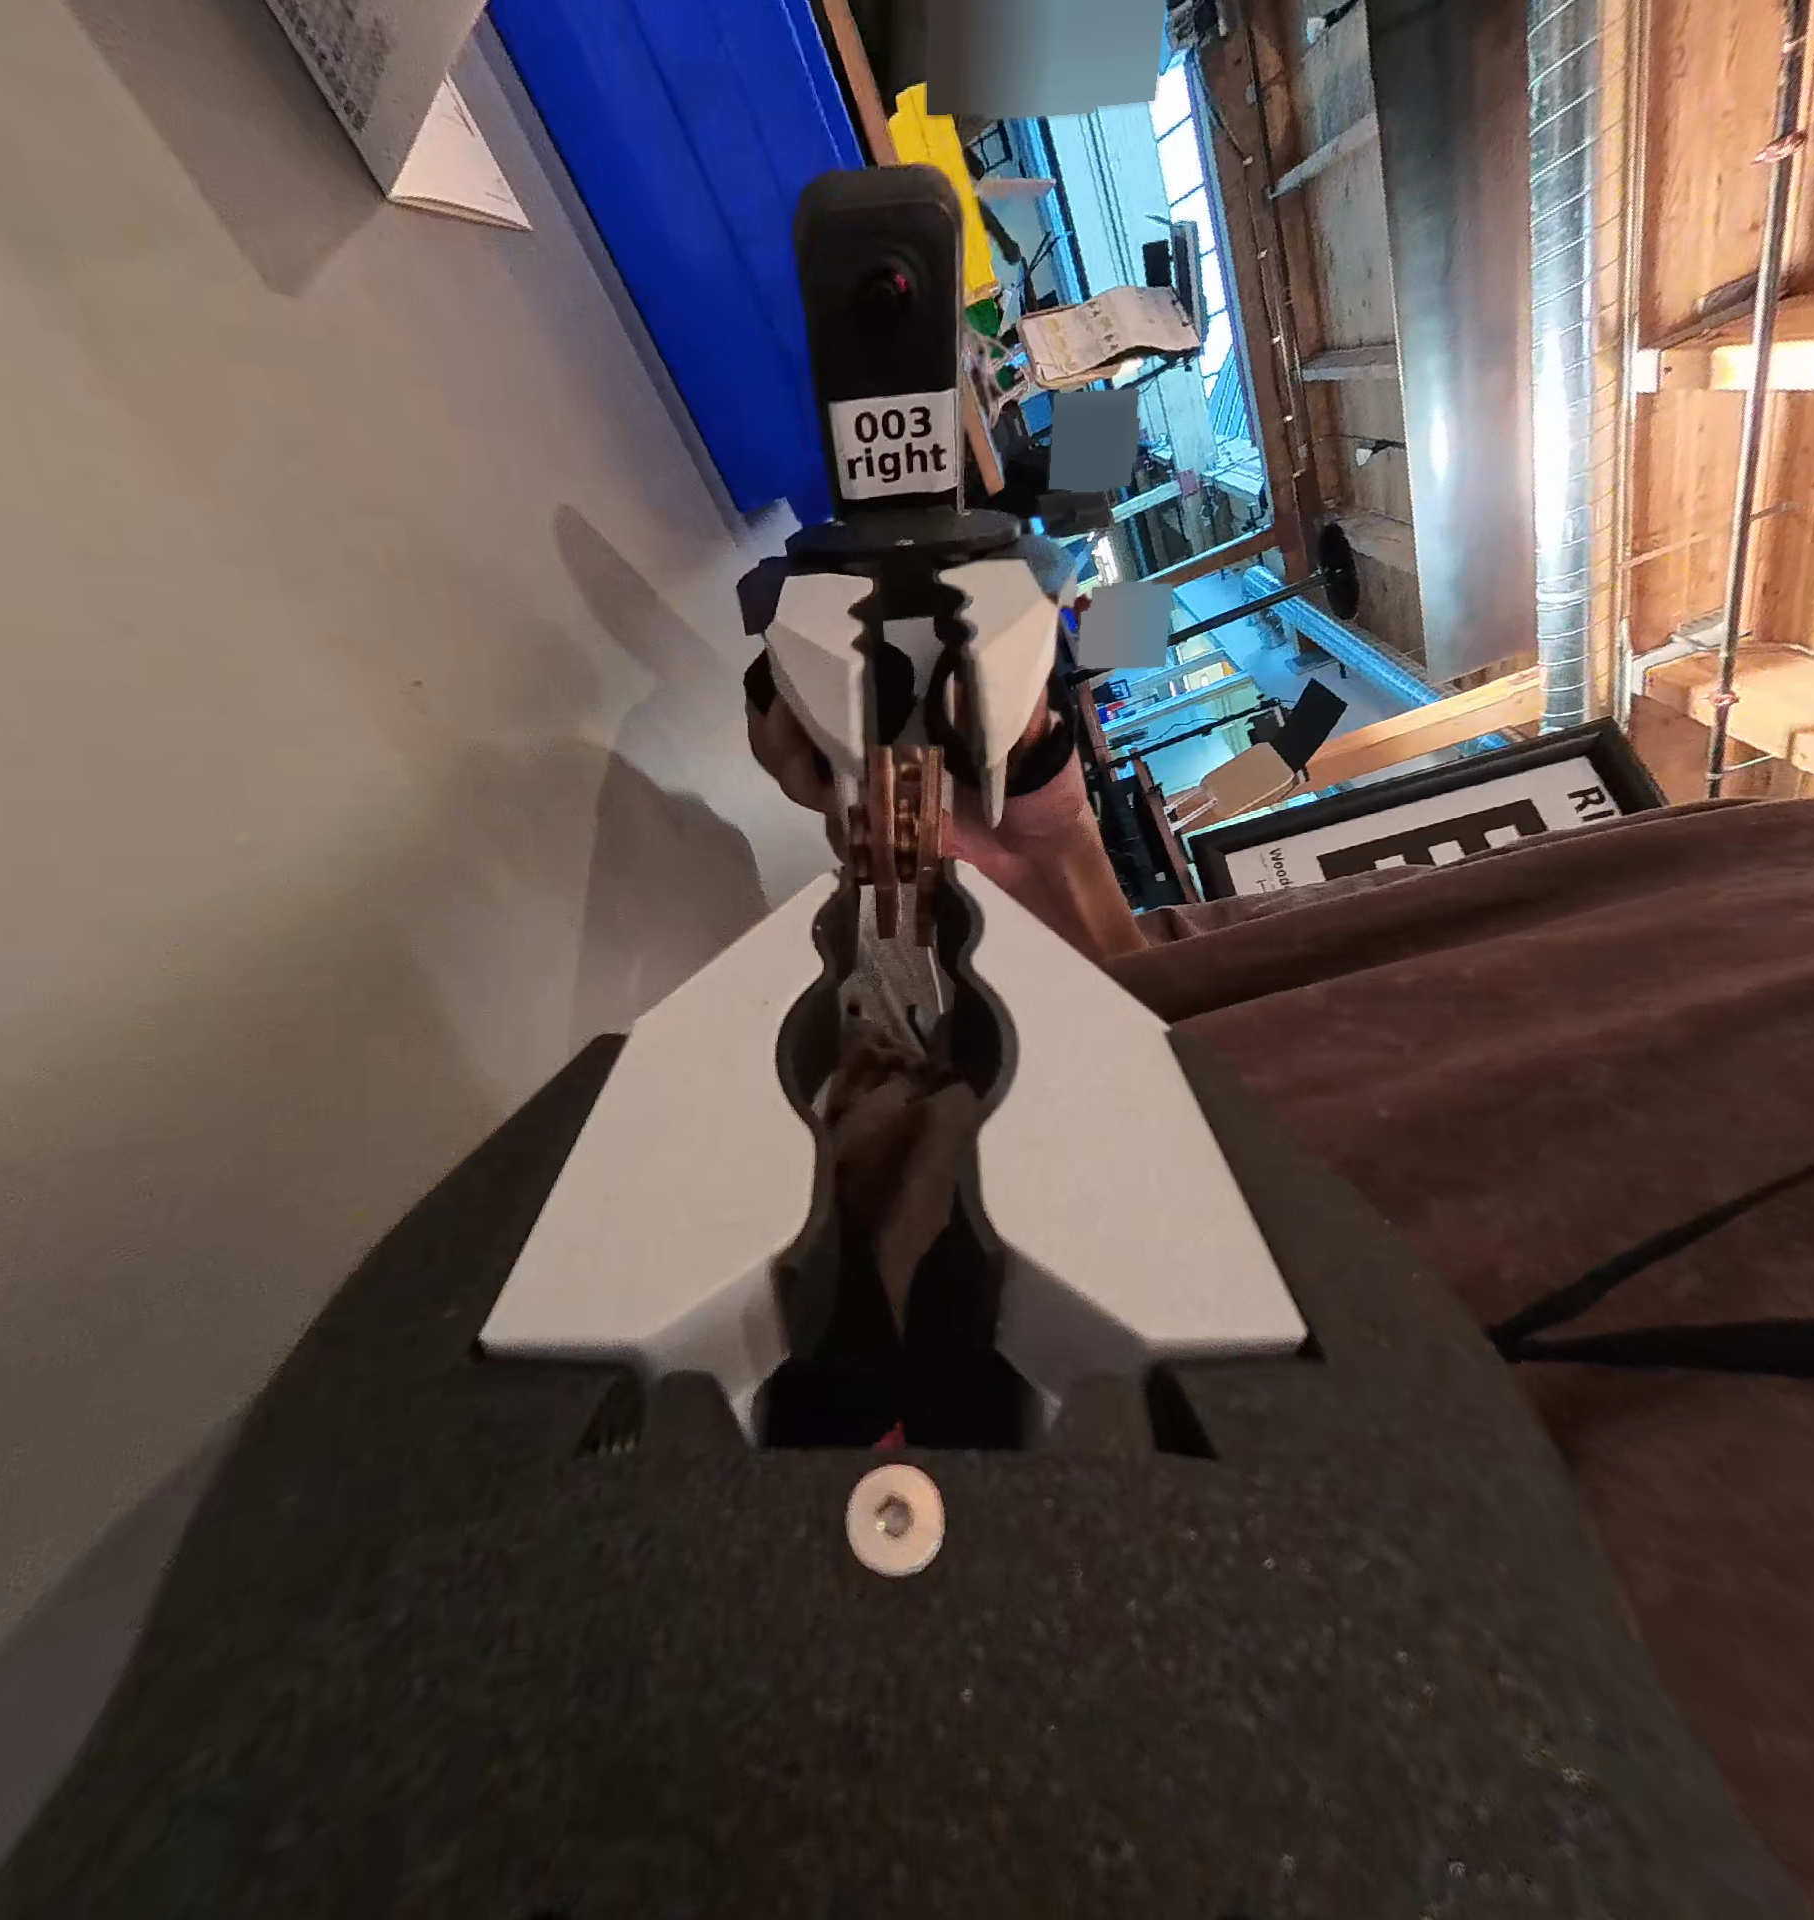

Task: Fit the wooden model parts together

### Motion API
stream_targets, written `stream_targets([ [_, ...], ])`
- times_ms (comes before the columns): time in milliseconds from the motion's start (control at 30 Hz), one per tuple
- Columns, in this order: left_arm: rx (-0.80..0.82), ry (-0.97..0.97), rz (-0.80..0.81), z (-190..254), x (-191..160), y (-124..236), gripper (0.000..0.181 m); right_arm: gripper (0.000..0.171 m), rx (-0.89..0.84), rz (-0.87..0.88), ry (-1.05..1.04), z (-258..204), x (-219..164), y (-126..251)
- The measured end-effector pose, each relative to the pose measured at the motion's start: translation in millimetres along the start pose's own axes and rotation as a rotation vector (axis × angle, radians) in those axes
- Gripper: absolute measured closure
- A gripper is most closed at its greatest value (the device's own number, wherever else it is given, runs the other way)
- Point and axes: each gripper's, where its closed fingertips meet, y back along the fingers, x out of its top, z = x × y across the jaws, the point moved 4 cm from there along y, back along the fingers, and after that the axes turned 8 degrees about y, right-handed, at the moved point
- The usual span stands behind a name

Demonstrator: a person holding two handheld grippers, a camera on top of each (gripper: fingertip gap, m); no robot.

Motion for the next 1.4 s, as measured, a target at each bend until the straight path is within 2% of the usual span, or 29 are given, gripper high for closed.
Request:
stream_targets([
  [200,-0.001,0.025,0.003,-2,-1,2,0.168,0.153,-0.038,-0.03,0.036,2,-3,-4],
  [433,0.031,0.044,0.002,-7,-4,1,0.168,0.161,-0.141,-0.095,0.135,6,-7,-4],
  [833,0.05,0.092,0.02,-7,-4,0,0.169,0.161,-0.114,-0.083,0.036,8,-9,-2],
  [1033,0.118,0.039,-0.006,-11,-8,0,0.169,0.149,-0.129,-0.128,0.104,6,-12,-4],
  [1167,0.143,-0.11,-0.021,0,-8,-4,0.168,0.161,-0.132,-0.138,0.226,-1,-8,-1],
  [1267,0.288,-0.372,-0.068,7,-7,-4,0.169,0.151,-0.111,-0.163,0.313,-8,-7,-2],
  [1400,0.401,-0.752,-0.098,28,-8,-3,0.169,0.159,-0.087,-0.163,0.65,-26,-2,-4],
])
